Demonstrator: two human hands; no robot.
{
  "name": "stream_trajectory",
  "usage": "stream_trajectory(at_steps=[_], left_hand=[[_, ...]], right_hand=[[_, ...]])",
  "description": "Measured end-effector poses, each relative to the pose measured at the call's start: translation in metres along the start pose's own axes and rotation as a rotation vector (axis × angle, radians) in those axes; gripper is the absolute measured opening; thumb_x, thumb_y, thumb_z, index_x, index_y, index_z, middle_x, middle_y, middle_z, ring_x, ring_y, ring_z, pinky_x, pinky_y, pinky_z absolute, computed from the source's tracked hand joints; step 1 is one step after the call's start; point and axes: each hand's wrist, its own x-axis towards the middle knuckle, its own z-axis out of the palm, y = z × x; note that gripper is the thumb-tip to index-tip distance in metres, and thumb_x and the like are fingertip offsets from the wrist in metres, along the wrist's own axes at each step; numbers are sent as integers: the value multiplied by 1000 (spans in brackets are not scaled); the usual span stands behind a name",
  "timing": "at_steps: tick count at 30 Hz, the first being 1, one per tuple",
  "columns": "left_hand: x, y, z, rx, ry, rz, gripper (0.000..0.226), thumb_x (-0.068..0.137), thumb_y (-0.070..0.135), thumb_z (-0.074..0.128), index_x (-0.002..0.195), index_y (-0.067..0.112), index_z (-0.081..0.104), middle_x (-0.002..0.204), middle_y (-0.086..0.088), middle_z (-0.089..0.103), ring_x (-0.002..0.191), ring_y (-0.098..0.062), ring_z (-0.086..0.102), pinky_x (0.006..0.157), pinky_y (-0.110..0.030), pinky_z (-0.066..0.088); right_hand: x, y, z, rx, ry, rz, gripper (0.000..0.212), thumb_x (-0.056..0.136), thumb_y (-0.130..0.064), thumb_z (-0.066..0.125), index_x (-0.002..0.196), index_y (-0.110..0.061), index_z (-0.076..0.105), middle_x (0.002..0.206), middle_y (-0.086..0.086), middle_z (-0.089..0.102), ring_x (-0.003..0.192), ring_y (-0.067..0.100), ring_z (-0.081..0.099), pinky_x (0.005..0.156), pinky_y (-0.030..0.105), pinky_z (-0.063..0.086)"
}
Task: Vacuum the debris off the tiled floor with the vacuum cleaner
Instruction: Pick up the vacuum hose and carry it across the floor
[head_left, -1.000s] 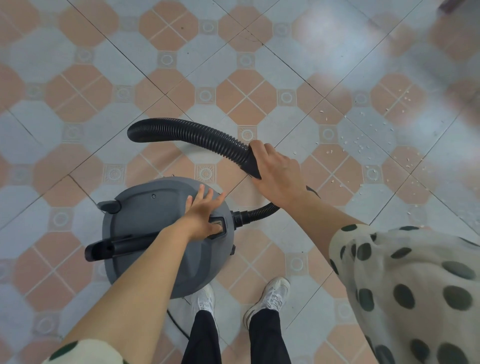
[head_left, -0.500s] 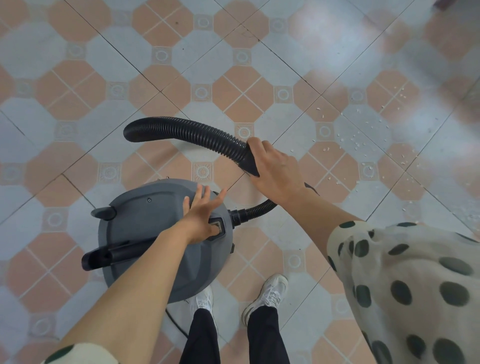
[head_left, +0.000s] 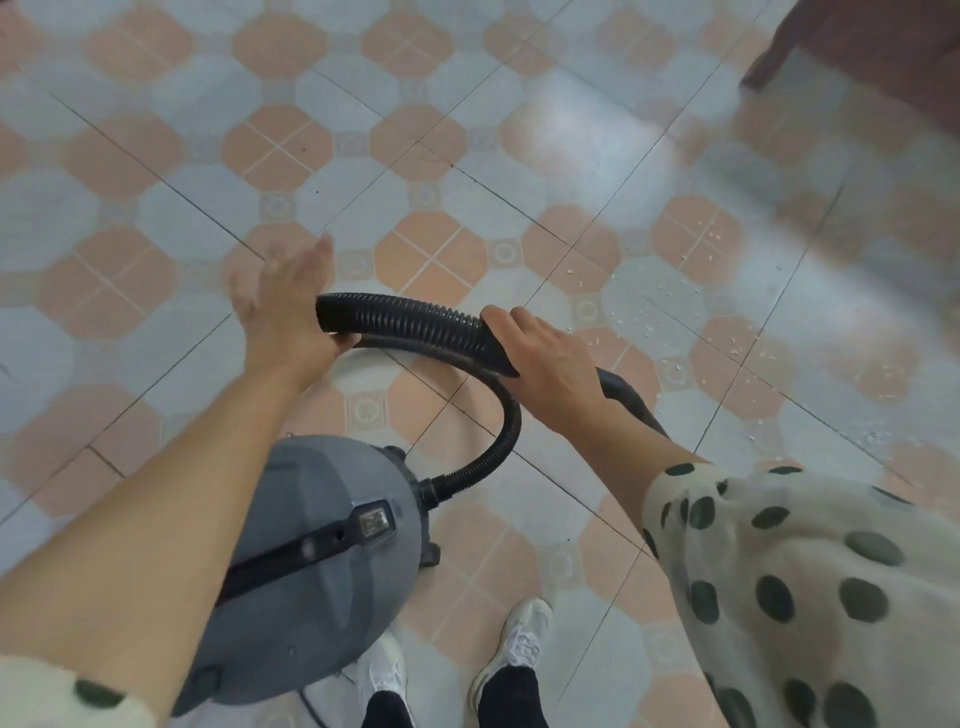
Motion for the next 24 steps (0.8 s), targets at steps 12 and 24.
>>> stream_trajectory(at_steps=[12, 24], left_hand=[[27, 218, 10, 9, 14, 404, 24, 76, 13, 69, 95, 12, 55, 84, -3, 56, 71, -22, 48, 61, -31, 36], [-33, 350, 83, 139, 58, 991, 37, 54, 10, 83, 83, 9, 62, 68, -3, 60, 51, -26, 53, 49, -25, 29]], right_hand=[[-38, 153, -83, 479, 82, 1346, 69, 91, -30, 61, 145, -12, 23, 149, 19, 25, 136, 37, 27, 114, 49, 25], [-131, 245, -93, 1425, 227, 1779, 18, 78, -2, 69, 90, -2, 56, 104, 18, 60, 79, 30, 61, 65, 43, 60]])
